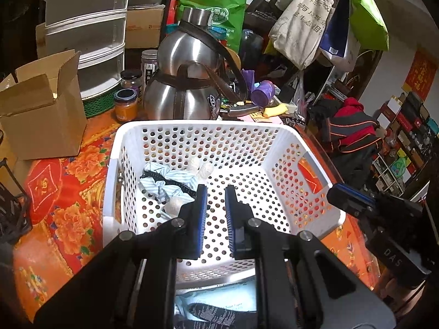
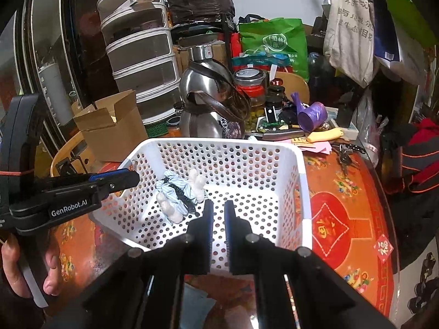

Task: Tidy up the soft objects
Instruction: 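Lift the plush toy into the white basket and open both grippers, then move both grippers back to the black knit gloves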

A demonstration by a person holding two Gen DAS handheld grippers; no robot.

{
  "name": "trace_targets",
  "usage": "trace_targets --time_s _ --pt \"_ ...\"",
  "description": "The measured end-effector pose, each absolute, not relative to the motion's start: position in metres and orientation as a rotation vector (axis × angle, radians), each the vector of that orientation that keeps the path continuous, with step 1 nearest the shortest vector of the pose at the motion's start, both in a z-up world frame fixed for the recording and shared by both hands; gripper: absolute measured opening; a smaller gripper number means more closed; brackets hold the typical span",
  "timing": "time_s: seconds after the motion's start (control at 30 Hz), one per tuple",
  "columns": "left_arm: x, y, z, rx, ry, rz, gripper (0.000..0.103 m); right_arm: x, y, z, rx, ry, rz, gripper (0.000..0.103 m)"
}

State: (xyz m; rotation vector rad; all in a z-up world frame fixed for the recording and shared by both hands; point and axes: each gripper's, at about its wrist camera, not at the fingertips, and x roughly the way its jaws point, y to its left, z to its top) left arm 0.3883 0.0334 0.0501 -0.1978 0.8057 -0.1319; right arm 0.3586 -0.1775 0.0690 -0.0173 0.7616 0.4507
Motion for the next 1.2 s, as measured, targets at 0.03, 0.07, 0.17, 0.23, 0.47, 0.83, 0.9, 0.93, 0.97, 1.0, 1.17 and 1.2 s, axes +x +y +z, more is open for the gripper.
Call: trace_targets --time_s 0.03,0.07,0.17,0.23,0.47,0.83,0.9,0.93,0.97,1.0,1.17,1.2 --pt "0.386 0.033 0.051 -0.195 0.804 -0.131 0.012 0.357 -0.177 0.069 -0.018 0.760 0.451 0.006" --pt "0.384 0.034 0.051 -0.195 0.802 -0.133 0.012 0.356 -0.177 0.069 -0.020 0.759 0.450 0.006" --pt "0.379 0.033 0.052 -0.192 0.798 -0.128 0.012 0.354 -0.175 0.068 -0.015 0.760 0.457 0.006" --pt "0.376 0.033 0.053 -0.188 0.800 -0.123 0.012 0.352 -0.175 0.068 -0.011 0.760 0.460 0.006" --pt "0.356 0.034 0.056 -0.150 0.767 -0.091 0.073 0.342 -0.183 0.068 0.039 0.769 0.466 0.011" --pt "0.295 0.041 0.065 -0.108 0.734 -0.048 0.080 0.288 -0.201 0.062 0.007 0.713 0.432 0.081" --pt "0.271 0.040 0.063 -0.089 0.733 -0.054 0.080 0.268 -0.206 0.055 0.003 0.713 0.438 0.081" --pt "0.258 0.040 0.060 -0.078 0.733 -0.060 0.080 0.253 -0.209 0.049 -0.009 0.711 0.437 0.081" --pt "0.245 0.040 0.057 -0.071 0.732 -0.062 0.080 0.243 -0.210 0.045 -0.019 0.711 0.432 0.081" --pt "0.229 0.040 0.052 -0.066 0.730 -0.064 0.080 0.227 -0.214 0.038 -0.029 0.708 0.424 0.081" --pt "0.158 0.047 0.026 -0.096 0.694 -0.082 0.082 0.168 -0.231 0.002 0.035 0.708 0.451 0.081" --pt "0.146 0.048 0.021 -0.096 0.689 -0.078 0.083 0.160 -0.233 -0.004 0.053 0.712 0.453 0.081"
